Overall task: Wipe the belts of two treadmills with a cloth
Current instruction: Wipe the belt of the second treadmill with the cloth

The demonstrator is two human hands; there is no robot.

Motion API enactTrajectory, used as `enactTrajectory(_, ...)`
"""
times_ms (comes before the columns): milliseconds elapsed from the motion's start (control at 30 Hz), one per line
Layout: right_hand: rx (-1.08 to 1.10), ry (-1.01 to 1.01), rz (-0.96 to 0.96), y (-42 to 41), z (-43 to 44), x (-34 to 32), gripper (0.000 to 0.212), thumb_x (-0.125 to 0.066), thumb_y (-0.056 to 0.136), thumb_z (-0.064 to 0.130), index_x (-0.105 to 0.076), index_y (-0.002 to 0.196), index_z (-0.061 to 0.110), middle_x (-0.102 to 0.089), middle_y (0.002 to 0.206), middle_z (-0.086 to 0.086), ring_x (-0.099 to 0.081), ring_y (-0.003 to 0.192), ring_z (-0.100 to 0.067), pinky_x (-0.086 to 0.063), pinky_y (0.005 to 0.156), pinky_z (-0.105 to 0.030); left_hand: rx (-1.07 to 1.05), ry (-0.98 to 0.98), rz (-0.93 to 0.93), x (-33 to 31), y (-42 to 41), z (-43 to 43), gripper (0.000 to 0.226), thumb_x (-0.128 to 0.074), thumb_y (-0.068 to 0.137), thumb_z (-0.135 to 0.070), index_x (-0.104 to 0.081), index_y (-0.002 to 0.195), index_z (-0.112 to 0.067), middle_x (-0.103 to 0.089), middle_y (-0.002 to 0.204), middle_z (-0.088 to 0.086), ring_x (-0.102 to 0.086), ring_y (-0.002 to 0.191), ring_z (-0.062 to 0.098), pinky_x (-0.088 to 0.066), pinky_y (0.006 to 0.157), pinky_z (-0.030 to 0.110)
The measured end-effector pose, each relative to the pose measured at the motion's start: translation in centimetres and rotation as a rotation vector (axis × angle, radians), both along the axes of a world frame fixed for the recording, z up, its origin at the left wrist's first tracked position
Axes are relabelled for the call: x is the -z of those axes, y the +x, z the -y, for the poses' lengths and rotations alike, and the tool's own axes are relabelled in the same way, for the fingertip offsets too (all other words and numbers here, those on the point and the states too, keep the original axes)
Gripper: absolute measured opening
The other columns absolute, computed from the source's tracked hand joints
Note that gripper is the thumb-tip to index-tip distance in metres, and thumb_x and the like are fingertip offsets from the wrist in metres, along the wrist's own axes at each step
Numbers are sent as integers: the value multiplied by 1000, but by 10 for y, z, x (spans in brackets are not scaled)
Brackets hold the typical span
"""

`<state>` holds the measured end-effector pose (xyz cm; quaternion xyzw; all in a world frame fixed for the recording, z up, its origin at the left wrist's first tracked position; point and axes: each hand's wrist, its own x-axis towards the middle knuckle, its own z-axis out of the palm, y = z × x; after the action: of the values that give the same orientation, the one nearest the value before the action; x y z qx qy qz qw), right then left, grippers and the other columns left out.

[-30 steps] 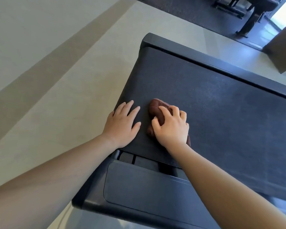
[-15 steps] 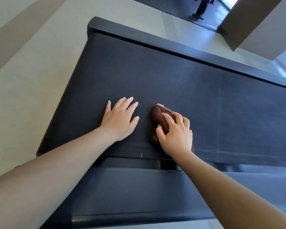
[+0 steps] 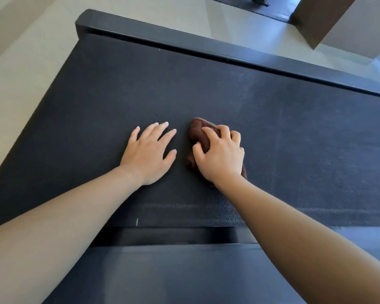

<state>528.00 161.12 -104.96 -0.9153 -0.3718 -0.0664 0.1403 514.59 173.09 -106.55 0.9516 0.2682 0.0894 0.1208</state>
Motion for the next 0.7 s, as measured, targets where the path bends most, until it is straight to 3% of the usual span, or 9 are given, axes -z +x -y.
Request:
enactTrajectory(267,-194,-4,13,-15,50,-5,42,-44,84,51,-54,121,31,-48,127,-1,-36,116,-31,-40,77,-44,24,-10,-29,-6,-9,8,54,-34,96,-40,-27,147,-24,-17,157,-3,-10,144,18,-7,116,45)
enactTrajectory(467,-163,-24,-4,-41,109,-10,46,-46,82,52,-56,122,33,-49,128,3,-36,117,-29,-45,80,-46,61,-43,-11,-8,-35,22,54,-35,96,-40,-27,147,-24,-16,157,-4,-9,145,16,-5,116,41)
enactTrajectory(700,-66,11,-45,-39,67,-7,41,-50,84,49,-55,122,35,-45,132,3,-31,121,-27,-39,86,-46,89,-32,-14,-8,-57,25,52,-37,96,-40,-28,146,-27,-17,157,-4,-11,144,16,-8,115,39)
